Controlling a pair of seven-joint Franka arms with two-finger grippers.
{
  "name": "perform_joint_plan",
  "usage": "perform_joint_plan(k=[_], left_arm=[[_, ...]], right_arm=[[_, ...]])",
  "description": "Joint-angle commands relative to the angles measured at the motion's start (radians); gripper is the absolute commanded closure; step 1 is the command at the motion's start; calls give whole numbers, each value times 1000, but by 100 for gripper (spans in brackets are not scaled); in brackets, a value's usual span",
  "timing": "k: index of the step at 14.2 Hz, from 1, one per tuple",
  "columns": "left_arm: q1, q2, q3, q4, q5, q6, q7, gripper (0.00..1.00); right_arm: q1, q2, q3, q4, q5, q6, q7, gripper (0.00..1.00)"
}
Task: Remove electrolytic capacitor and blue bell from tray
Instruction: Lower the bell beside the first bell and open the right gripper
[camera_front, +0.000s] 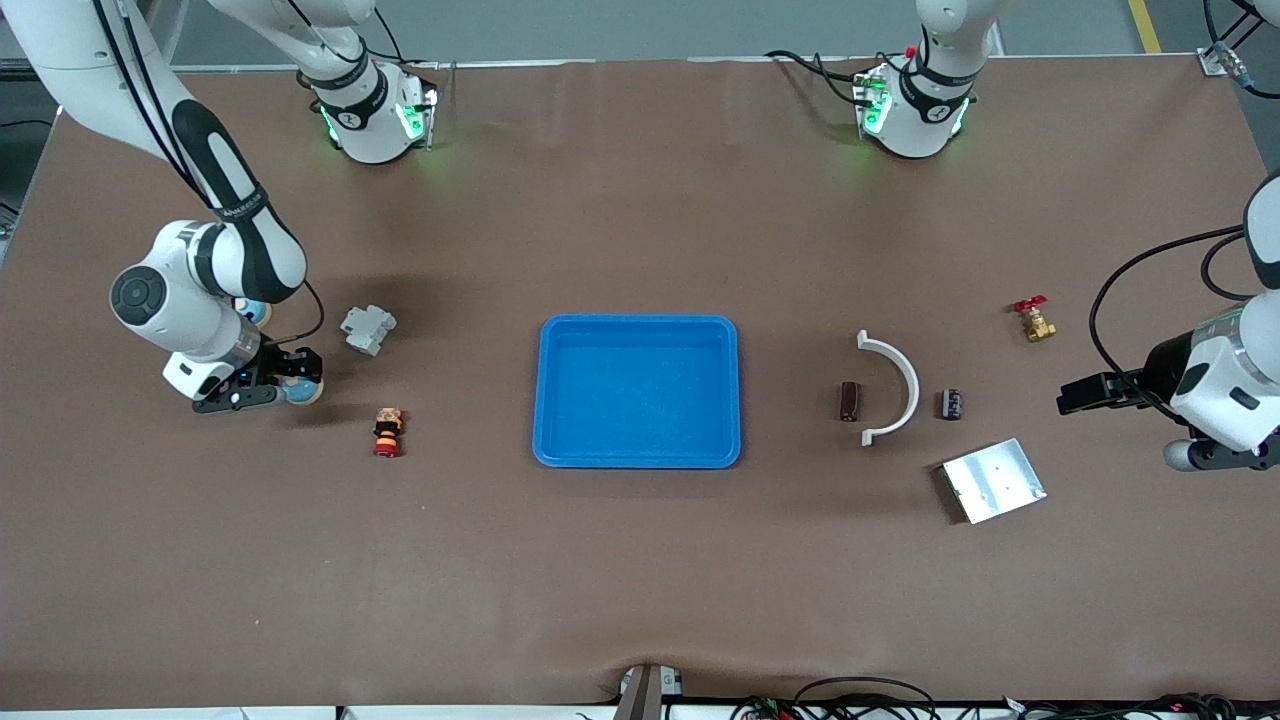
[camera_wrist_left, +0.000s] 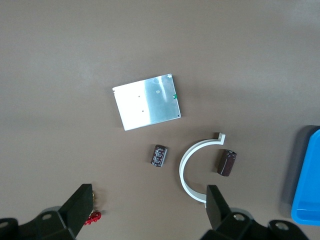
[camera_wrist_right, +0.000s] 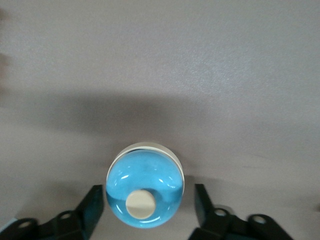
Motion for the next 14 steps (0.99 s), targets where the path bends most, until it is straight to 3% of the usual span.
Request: perform_joint_plan(k=[1,5,8,14], left_arm=[[-91,-13,87,17,-32,-18,4,0],[-241,-48,289,17,-124,-19,7,0],[-405,-77,468,17,-155,-19,7,0],[-553,-95,645,15,-218,-19,10,0]], right_arm=[[-17,6,14,16,7,-12,4,0],[-18,-2,14,17,7,-24,3,0],[-17,-40,15,66,7,-164,3,0],[17,-207,17,129,9,-372,124,0]])
